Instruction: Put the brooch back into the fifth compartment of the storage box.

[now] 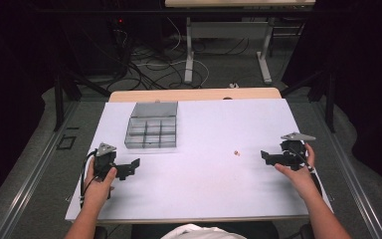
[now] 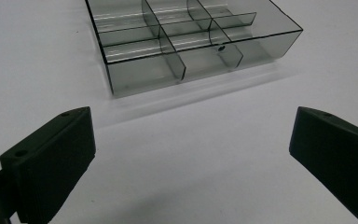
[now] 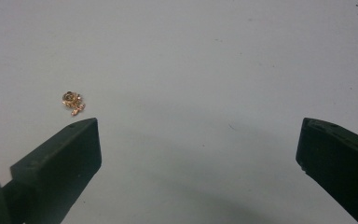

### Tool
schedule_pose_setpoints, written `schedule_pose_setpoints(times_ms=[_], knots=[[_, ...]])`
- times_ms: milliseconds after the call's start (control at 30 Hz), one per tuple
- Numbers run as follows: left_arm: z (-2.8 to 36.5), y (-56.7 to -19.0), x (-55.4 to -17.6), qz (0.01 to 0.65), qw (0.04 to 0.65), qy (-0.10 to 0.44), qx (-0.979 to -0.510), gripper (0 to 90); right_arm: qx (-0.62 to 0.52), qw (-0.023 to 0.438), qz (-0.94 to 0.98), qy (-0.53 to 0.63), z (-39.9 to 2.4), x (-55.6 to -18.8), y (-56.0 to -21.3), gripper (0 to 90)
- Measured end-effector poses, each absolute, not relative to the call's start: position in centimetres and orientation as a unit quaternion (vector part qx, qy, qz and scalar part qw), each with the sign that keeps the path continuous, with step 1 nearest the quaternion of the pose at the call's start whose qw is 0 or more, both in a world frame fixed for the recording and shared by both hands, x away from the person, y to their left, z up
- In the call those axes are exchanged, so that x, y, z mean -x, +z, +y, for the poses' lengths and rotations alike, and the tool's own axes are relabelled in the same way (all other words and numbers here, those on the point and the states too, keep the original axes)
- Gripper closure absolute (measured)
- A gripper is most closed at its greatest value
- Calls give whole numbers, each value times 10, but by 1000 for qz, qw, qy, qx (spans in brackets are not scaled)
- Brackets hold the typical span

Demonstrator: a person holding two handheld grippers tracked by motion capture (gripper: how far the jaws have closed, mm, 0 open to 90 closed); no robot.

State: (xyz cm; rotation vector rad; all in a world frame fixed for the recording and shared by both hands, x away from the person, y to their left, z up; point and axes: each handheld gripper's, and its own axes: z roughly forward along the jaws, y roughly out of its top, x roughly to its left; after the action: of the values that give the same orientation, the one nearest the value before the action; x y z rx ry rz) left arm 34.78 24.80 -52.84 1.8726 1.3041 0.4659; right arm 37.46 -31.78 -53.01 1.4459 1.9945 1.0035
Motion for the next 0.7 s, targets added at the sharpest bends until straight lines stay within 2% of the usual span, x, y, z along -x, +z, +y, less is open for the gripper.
schedule_pose_setpoints(times_ms=[433,633,700], knots=[[250,-529,-344,517,394,187,-736,5,-495,246,753,356,-306,-377,-524,19],[251,-528,-341,517,393,190,-736,4,-489,239,762,353,-302,-379,-522,41],[251,-528,-340,519,396,190,-734,5,-481,234,768,351,-300,-381,-520,76]])
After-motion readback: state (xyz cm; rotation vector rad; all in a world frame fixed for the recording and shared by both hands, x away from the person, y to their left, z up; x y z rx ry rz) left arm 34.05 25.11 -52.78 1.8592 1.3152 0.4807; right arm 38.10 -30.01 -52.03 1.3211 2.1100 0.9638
